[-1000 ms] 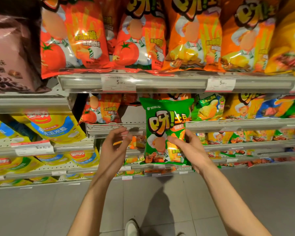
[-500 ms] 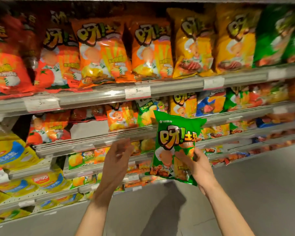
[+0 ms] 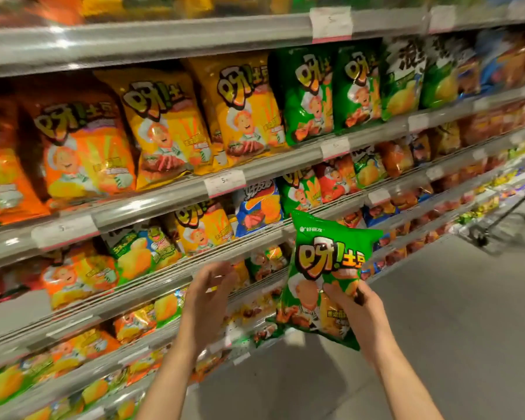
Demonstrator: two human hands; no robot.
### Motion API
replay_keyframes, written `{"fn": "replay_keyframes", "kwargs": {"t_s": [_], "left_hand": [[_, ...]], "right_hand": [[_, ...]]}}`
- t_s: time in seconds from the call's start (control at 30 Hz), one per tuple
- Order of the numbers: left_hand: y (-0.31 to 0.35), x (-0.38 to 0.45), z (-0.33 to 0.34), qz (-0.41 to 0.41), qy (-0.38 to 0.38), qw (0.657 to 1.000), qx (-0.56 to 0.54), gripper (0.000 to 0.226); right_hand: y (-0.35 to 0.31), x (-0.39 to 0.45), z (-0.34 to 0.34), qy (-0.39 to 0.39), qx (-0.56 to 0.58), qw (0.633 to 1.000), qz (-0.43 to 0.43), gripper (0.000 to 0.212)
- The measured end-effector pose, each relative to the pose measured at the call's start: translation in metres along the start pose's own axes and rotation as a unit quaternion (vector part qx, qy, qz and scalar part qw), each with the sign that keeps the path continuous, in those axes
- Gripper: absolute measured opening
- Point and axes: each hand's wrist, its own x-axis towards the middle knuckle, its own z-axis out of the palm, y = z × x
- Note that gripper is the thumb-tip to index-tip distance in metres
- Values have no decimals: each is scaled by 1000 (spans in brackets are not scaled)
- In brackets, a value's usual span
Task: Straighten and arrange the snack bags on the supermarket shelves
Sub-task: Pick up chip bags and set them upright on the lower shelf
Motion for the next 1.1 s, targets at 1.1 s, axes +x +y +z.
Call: {"fn": "replay_keyframes", "kwargs": {"t_s": [1.1], "left_hand": [[-7, 230, 389, -38, 40, 994, 99, 23]], "right_hand": [[-60, 335, -275, 16, -81, 996, 29, 48]]}}
